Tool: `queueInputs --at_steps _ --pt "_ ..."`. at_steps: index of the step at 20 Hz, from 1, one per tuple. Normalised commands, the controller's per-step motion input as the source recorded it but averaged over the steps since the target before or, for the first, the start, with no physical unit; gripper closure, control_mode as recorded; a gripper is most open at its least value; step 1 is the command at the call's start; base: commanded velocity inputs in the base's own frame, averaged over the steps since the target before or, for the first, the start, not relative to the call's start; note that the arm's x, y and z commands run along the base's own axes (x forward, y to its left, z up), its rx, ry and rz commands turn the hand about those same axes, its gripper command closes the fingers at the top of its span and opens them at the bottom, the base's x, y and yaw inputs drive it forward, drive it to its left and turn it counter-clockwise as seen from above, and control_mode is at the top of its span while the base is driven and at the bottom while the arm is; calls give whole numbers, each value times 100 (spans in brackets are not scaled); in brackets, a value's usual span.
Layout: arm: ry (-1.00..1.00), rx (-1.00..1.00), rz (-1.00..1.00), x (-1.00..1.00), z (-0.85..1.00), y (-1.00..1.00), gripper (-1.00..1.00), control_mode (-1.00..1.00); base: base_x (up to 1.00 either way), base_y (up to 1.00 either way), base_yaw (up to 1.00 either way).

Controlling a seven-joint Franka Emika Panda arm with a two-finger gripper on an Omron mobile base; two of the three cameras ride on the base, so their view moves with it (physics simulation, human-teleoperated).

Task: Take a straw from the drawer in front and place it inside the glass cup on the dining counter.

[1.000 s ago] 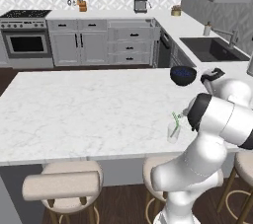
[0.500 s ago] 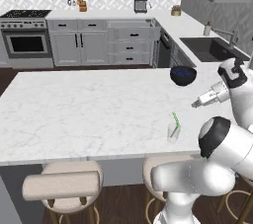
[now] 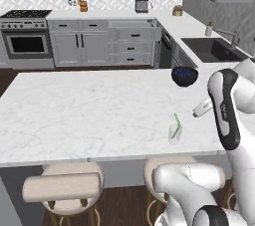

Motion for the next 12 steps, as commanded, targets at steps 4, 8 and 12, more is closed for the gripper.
queueInputs --at_steps 4,8,12 --pt "1 -46 -11 -18 16 99 -100 -100 0 0 0" --pt "14 -16 -11 -9 45 84 -100 -100 0 0 0" --pt "20 -2 -9 -30 21 87 -100 -100 0 0 0"
